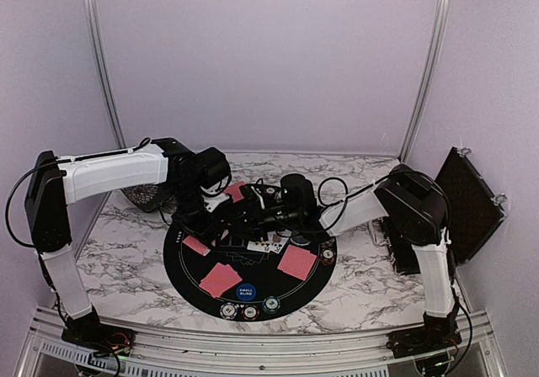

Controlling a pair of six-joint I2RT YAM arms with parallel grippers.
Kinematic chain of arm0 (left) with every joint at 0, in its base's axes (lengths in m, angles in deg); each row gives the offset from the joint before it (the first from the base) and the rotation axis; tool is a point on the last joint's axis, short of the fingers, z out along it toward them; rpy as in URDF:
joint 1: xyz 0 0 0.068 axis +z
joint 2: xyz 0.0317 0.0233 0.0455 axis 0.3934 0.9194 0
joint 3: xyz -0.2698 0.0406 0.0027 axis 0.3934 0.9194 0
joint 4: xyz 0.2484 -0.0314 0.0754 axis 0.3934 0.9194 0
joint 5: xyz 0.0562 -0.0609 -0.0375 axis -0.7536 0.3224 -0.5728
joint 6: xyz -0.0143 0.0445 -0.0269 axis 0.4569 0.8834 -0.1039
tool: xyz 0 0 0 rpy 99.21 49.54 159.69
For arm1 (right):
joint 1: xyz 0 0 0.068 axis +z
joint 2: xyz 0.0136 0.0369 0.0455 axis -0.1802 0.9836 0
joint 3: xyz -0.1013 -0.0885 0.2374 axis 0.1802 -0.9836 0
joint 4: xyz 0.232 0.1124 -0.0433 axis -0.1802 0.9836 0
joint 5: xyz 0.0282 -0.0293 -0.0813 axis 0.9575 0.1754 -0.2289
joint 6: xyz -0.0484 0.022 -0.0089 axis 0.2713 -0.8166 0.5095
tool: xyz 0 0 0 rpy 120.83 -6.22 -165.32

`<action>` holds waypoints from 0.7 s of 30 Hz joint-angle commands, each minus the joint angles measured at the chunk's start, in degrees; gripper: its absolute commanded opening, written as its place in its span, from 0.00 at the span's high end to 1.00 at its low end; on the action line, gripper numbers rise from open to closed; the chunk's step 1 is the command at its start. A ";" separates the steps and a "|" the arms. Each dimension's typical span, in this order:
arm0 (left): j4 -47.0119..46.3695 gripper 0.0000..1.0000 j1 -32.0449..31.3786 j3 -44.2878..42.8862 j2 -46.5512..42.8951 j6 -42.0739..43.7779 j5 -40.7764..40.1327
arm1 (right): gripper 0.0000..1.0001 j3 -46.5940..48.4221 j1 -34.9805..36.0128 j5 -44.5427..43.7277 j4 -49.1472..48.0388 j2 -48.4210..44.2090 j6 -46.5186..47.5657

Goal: Distribute texas hold em gaming equipment
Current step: Pick up the poker card from the face-down deck piles.

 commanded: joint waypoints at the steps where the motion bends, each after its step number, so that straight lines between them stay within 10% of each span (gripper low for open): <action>1: 1.17 0.43 -0.03 -1.08 -1.35 -0.22 0.16 | 0.63 -0.57 -0.90 -0.79 -1.08 -2.78 -0.06; 21: 1.15 0.43 -0.06 -1.17 -1.17 -0.12 0.37 | 0.59 4.07 0.42 -0.07 0.43 -0.24 0.26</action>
